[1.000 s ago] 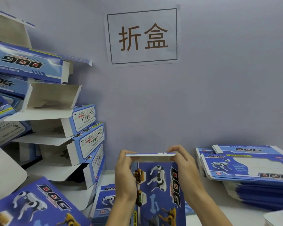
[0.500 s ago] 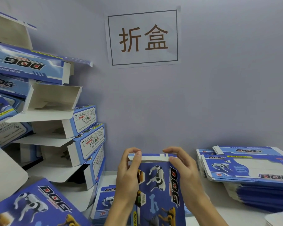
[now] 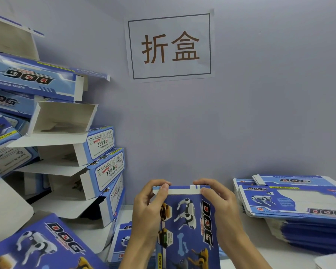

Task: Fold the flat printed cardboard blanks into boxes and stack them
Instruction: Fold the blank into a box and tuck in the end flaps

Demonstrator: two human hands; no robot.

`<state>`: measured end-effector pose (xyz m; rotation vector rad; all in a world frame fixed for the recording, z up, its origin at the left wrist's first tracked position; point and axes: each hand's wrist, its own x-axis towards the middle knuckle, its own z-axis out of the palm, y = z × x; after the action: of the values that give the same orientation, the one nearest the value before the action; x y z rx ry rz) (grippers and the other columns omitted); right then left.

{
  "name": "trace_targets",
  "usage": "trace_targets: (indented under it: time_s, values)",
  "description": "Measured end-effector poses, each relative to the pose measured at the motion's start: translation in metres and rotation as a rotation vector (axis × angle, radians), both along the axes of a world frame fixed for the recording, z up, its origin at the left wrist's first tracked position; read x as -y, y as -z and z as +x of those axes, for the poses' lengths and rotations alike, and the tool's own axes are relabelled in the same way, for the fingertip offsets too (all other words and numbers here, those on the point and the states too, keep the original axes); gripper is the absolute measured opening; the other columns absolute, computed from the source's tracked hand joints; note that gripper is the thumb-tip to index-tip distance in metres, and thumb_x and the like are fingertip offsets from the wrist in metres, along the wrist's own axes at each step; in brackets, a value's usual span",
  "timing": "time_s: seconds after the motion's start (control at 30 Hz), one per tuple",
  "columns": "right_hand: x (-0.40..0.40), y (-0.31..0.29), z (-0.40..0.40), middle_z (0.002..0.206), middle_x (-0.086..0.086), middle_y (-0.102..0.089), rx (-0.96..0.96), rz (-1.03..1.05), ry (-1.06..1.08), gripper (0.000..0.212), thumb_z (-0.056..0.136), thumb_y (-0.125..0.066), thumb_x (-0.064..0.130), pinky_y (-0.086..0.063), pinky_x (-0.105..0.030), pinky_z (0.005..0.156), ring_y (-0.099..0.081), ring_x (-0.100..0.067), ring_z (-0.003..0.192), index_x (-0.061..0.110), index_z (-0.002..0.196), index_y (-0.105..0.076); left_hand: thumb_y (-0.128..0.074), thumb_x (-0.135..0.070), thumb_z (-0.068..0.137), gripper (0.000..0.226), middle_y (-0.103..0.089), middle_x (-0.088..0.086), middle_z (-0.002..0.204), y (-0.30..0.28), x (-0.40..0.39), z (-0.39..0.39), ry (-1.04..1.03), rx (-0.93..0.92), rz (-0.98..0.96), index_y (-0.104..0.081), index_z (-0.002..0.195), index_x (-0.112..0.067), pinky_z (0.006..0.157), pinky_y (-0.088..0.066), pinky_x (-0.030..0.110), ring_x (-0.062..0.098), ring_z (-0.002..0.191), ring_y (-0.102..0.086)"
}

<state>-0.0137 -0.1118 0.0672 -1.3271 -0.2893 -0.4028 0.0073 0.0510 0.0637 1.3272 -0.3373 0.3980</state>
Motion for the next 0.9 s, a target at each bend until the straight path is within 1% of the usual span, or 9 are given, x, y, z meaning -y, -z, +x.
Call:
trace_targets:
  time_s: [0.1, 0.27, 0.37, 0.47, 0.53, 0.6, 0.7, 0.8, 0.9]
  values:
    - [0.0, 0.001, 0.002, 0.079, -0.012, -0.074, 0.025, 0.02, -0.005, 0.013, 0.09, -0.059, 0.021, -0.055, -0.023, 0.05, -0.073, -0.026, 0.068, 0.013, 0.097, -0.066, -0.059, -0.043, 0.08, 0.023, -0.074, 0.005, 0.088, -0.001, 0.003, -0.001, -0.022, 0.009, 0.014, -0.069, 0.092, -0.025, 0.061, -0.06, 0.035, 0.027, 0.088, -0.074]
    - [-0.002, 0.002, 0.01, 0.095, -0.001, -0.075, 0.056, 0.056, 0.088, 0.024, 0.08, -0.061, 0.048, -0.059, -0.032, 0.061, -0.074, -0.025, 0.081, 0.037, 0.1, -0.066, -0.054, -0.054, 0.078, 0.045, -0.065, -0.019, 0.102, -0.009, 0.011, -0.005, -0.036, 0.009, 0.075, -0.054, 0.119, -0.037, 0.057, -0.047, 0.005, -0.017, 0.084, -0.062]
    - [0.004, -0.003, 0.013, 0.087, 0.008, -0.074, 0.029, 0.14, 0.27, 0.025, 0.083, -0.058, 0.055, -0.058, -0.035, 0.07, -0.07, -0.019, 0.082, 0.038, 0.1, -0.065, -0.057, -0.069, 0.064, 0.072, -0.056, -0.008, 0.128, -0.008, 0.008, -0.005, 0.018, -0.106, 0.207, -0.045, 0.129, -0.039, 0.067, -0.046, 0.012, -0.001, 0.103, -0.062]
    - [0.024, -0.012, 0.011, 0.076, 0.006, -0.071, -0.022, 0.361, 0.425, 0.026, 0.094, -0.053, 0.051, -0.056, -0.032, 0.068, -0.069, -0.016, 0.075, 0.027, 0.097, -0.062, -0.066, -0.083, 0.056, 0.093, -0.057, -0.004, 0.132, -0.007, 0.003, -0.006, 0.144, -0.242, 0.46, -0.04, 0.133, -0.039, 0.085, -0.048, 0.026, 0.012, 0.114, -0.059]
    - [0.04, -0.018, 0.007, 0.062, 0.016, -0.068, -0.067, 0.497, 0.476, 0.032, 0.099, -0.049, 0.053, -0.052, -0.018, 0.049, -0.066, 0.0, 0.055, 0.023, 0.09, -0.06, -0.074, -0.079, 0.053, 0.098, -0.059, -0.004, 0.131, -0.007, 0.0, -0.006, 0.233, -0.298, 0.624, -0.036, 0.134, -0.039, 0.095, -0.05, 0.033, 0.013, 0.112, -0.062]
    - [0.052, -0.021, 0.006, 0.072, 0.017, -0.071, -0.123, 0.616, 0.484, 0.033, 0.098, -0.049, 0.055, -0.053, -0.018, 0.052, -0.068, -0.001, 0.059, 0.026, 0.089, -0.062, -0.08, -0.066, 0.058, 0.088, -0.061, -0.002, 0.128, -0.008, 0.0, -0.006, 0.255, -0.272, 0.714, -0.035, 0.129, -0.04, 0.095, -0.051, 0.035, 0.014, 0.107, -0.063]
    - [0.062, -0.018, 0.006, 0.111, -0.001, -0.073, -0.151, 0.757, 0.338, 0.037, 0.099, -0.049, 0.053, -0.054, -0.044, 0.09, -0.07, -0.023, 0.101, 0.025, 0.114, -0.068, -0.091, -0.054, 0.053, 0.079, -0.064, 0.001, 0.115, -0.014, 0.006, -0.01, 0.18, -0.222, 0.51, -0.046, 0.116, -0.037, 0.084, -0.056, 0.036, 0.018, 0.097, -0.067]
    - [0.065, -0.014, 0.004, 0.123, -0.014, -0.064, -0.106, 0.865, 0.16, 0.041, 0.101, -0.04, 0.045, -0.052, -0.056, 0.088, -0.064, -0.037, 0.11, 0.026, 0.131, -0.061, -0.084, -0.054, 0.063, 0.061, -0.071, 0.006, 0.111, -0.024, 0.013, -0.01, 0.115, -0.2, 0.048, -0.057, 0.109, -0.024, 0.076, -0.055, 0.039, 0.024, 0.096, -0.071]
    - [0.059, -0.004, 0.007, 0.115, -0.015, -0.064, -0.189, 0.781, 0.118, 0.033, 0.1, -0.042, 0.033, -0.051, -0.058, 0.088, -0.065, -0.037, 0.105, 0.022, 0.12, -0.065, -0.057, -0.053, 0.09, 0.042, -0.076, 0.012, 0.106, -0.032, 0.007, -0.014, 0.123, -0.281, -0.255, -0.071, 0.11, -0.019, 0.083, -0.06, 0.049, 0.033, 0.095, -0.074]
